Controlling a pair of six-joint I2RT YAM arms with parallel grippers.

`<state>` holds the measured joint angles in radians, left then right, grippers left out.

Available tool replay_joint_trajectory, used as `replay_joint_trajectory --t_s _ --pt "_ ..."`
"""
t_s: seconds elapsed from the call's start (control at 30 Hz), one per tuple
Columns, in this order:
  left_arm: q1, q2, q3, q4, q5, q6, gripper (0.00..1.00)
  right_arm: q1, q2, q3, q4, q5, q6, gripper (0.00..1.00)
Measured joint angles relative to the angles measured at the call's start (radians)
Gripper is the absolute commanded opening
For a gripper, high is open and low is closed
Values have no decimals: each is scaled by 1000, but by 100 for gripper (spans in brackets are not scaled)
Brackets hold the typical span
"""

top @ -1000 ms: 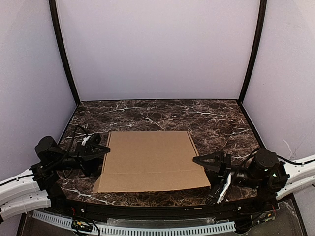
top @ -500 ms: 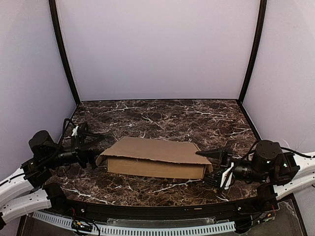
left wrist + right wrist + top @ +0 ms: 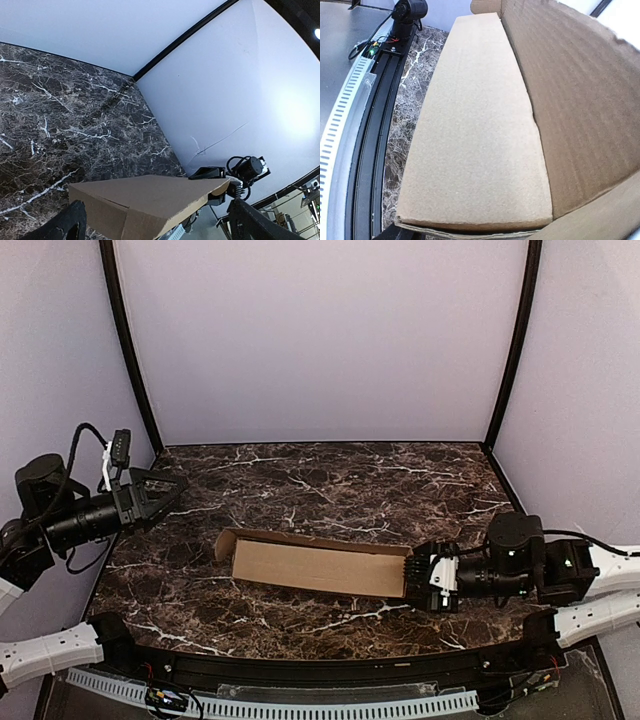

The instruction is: Fold the paper box

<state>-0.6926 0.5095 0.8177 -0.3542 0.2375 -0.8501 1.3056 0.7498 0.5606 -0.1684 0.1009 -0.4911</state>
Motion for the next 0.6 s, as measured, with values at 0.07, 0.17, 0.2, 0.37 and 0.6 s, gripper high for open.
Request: replay_joint_trajectory --t_s 0.07,0.17,0.2,0.37,0.6 --pt "0 32 15 -26 -3 50 99 -55 33 11 0 -70 47 29" --pt "0 77 19 -58 0 111 99 -125 71 15 0 -182 108 28" --pt "0 87 19 -64 3 123 99 -140 80 15 0 -211 123 28" --pt "0 133 17 -66 52 170 99 -189 130 10 20 -352 191 27" --pt "0 191 17 -91 115 214 98 -214 150 -60 110 -388 256 26"
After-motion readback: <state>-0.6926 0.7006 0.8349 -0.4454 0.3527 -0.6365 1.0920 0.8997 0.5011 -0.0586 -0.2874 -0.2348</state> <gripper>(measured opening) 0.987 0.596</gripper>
